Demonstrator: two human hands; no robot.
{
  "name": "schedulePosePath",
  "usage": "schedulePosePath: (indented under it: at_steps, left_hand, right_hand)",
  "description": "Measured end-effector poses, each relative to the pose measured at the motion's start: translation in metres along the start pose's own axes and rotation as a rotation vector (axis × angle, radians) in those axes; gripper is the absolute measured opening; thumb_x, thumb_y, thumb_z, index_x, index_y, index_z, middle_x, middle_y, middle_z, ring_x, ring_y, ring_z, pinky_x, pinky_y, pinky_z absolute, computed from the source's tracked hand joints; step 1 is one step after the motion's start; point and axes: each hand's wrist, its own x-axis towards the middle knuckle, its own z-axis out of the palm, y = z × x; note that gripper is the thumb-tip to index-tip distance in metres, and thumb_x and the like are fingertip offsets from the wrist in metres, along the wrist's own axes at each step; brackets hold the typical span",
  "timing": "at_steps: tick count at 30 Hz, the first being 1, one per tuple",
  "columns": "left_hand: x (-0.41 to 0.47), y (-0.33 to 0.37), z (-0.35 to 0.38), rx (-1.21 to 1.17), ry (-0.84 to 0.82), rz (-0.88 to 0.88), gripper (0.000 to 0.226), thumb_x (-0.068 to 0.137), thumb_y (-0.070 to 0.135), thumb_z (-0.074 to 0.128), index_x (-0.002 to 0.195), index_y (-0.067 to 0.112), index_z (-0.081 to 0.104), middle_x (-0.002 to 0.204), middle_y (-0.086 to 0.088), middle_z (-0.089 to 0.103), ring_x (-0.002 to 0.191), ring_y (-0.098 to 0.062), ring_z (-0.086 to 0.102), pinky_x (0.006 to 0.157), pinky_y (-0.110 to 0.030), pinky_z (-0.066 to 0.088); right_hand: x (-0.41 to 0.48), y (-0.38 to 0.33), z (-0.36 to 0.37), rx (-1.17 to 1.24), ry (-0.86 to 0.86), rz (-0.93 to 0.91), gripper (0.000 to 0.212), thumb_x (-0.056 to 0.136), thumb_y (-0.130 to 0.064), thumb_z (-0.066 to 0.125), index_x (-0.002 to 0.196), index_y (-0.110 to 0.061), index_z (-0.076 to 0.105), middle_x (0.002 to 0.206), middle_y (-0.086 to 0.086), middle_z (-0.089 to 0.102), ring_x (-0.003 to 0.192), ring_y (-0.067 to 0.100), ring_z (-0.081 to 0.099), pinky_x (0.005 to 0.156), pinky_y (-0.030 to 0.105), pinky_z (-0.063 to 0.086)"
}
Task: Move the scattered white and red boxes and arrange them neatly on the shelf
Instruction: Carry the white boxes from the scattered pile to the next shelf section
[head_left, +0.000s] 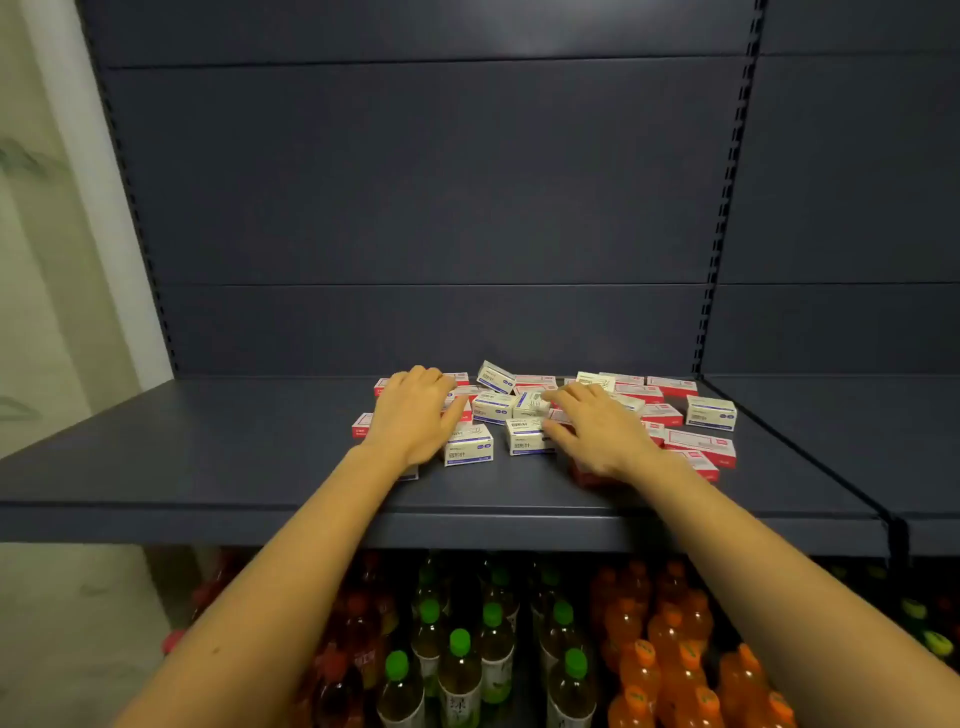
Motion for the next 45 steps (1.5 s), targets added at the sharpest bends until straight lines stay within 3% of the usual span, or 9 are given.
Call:
schedulePosePath:
  at_steps: [7, 14, 17, 20, 26, 34, 40, 45]
  left_hand:
    - [0.005, -0.016, -0.005, -0.077, 0.021, 0.122, 0.033, 0.093, 0.036, 0.042, 0.114, 0.017, 0.059, 0.119, -0.002, 0.061, 0.109, -0.018, 0.051, 0.094, -0.034, 0.037]
    - [0.004, -0.023, -0.008, -0.172, -0.021, 0.156, 0.030, 0.090, 0.043, 0.046, 0.106, 0.022, 0.062, 0.114, 0.004, 0.063, 0.104, -0.012, 0.053, 0.086, -0.028, 0.039]
    - [0.005, -0.023, -0.009, -0.227, -0.146, 0.119, 0.042, 0.083, 0.059, 0.047, 0.102, 0.026, 0.064, 0.113, 0.007, 0.063, 0.100, -0.010, 0.055, 0.083, -0.027, 0.045]
    - [0.004, -0.021, -0.009, -0.185, -0.292, 0.134, 0.064, 0.069, 0.074, 0.047, 0.098, 0.020, 0.065, 0.105, 0.002, 0.066, 0.095, -0.016, 0.059, 0.083, -0.039, 0.052]
    - [0.007, -0.017, -0.005, -0.250, -0.387, 0.156, 0.046, 0.075, 0.046, 0.068, 0.110, 0.018, 0.059, 0.113, 0.001, 0.060, 0.101, -0.015, 0.054, 0.088, -0.036, 0.048]
    - [0.023, 0.008, -0.010, -0.418, -0.094, 0.213, 0.044, 0.068, 0.032, 0.078, 0.107, 0.018, 0.063, 0.108, 0.002, 0.060, 0.086, -0.009, 0.049, 0.074, -0.020, 0.036]
    - [0.041, 0.069, -0.014, -0.573, -0.062, 0.273, 0.043, 0.065, 0.027, 0.081, 0.104, 0.018, 0.066, 0.106, -0.002, 0.064, 0.089, -0.017, 0.057, 0.084, -0.037, 0.049]
    - [0.052, 0.136, -0.009, -0.598, -0.061, 0.345, 0.043, 0.066, 0.028, 0.080, 0.105, 0.019, 0.064, 0.107, 0.001, 0.062, 0.090, -0.012, 0.056, 0.080, -0.032, 0.051]
  right_hand:
    - [0.011, 0.007, -0.005, -0.005, -0.112, -0.037, 0.056, 0.086, -0.052, 0.052, 0.133, -0.023, 0.044, 0.140, -0.001, 0.043, 0.129, 0.018, 0.036, 0.103, 0.039, 0.038]
    - [0.021, 0.003, -0.004, 0.012, -0.197, -0.109, 0.053, 0.085, -0.043, 0.059, 0.131, -0.021, 0.046, 0.135, -0.002, 0.050, 0.121, 0.017, 0.044, 0.099, 0.032, 0.039]
    - [0.024, 0.005, -0.005, 0.049, -0.138, -0.113, 0.050, 0.082, -0.045, 0.062, 0.126, -0.023, 0.051, 0.129, -0.003, 0.054, 0.112, 0.014, 0.050, 0.092, 0.031, 0.043]
    - [0.025, 0.009, -0.011, 0.170, -0.075, -0.112, 0.047, 0.079, -0.041, 0.067, 0.120, -0.022, 0.054, 0.122, -0.003, 0.056, 0.097, 0.008, 0.050, 0.084, 0.026, 0.044]
    - [0.016, 0.019, -0.021, 0.224, -0.009, -0.110, 0.047, 0.078, -0.038, 0.069, 0.119, -0.020, 0.055, 0.117, -0.002, 0.057, 0.092, 0.007, 0.048, 0.078, 0.019, 0.037]
    - [-0.010, 0.043, -0.042, 0.279, 0.098, -0.004, 0.043, 0.077, -0.030, 0.072, 0.116, -0.021, 0.056, 0.115, -0.005, 0.057, 0.091, 0.007, 0.051, 0.077, 0.018, 0.037]
    - [-0.048, 0.082, -0.065, 0.306, 0.132, 0.093, 0.040, 0.076, -0.030, 0.073, 0.112, -0.020, 0.058, 0.108, -0.007, 0.057, 0.092, 0.010, 0.056, 0.081, 0.025, 0.047]
    - [-0.092, 0.128, -0.085, 0.321, 0.144, 0.157, 0.040, 0.076, -0.030, 0.073, 0.111, -0.020, 0.057, 0.110, -0.004, 0.059, 0.097, 0.011, 0.058, 0.086, 0.027, 0.050]
